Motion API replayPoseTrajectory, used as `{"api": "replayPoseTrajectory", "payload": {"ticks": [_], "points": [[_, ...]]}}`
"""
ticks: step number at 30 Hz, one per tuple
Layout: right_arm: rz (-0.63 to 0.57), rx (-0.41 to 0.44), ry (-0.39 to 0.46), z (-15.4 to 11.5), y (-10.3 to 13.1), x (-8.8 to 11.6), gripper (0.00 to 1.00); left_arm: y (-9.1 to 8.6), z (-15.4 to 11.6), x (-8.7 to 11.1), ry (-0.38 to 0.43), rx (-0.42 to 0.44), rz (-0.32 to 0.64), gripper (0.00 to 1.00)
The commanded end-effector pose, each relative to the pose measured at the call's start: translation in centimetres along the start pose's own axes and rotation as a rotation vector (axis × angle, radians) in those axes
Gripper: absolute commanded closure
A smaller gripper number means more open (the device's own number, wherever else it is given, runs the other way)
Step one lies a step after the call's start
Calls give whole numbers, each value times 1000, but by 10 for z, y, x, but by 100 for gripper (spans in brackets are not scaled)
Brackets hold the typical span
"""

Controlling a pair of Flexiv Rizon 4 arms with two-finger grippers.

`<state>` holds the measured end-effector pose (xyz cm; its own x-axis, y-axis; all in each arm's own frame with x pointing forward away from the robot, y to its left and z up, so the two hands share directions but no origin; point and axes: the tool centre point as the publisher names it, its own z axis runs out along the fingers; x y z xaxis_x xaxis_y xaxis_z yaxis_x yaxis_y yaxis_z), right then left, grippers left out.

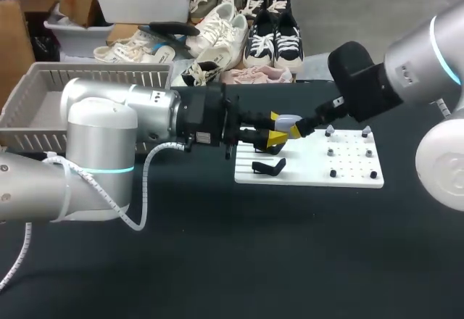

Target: Pick up each earbud case from the left stands, insert the matching earbuds, close the lid, and place the case in the box.

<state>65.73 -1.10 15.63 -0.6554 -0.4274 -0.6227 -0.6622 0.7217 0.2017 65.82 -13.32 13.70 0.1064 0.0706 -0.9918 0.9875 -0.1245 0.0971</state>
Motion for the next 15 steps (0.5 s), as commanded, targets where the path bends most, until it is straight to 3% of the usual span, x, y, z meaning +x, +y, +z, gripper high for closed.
{"api": "replayPoseTrajectory", "payload": {"ticks": [1,15], "points": [[3,11,7,3,1,-3,0,2,0,1,0,4,0,100],[14,23,15,6,-5,-4,0,2,0,1,0,4,0,100]]}}
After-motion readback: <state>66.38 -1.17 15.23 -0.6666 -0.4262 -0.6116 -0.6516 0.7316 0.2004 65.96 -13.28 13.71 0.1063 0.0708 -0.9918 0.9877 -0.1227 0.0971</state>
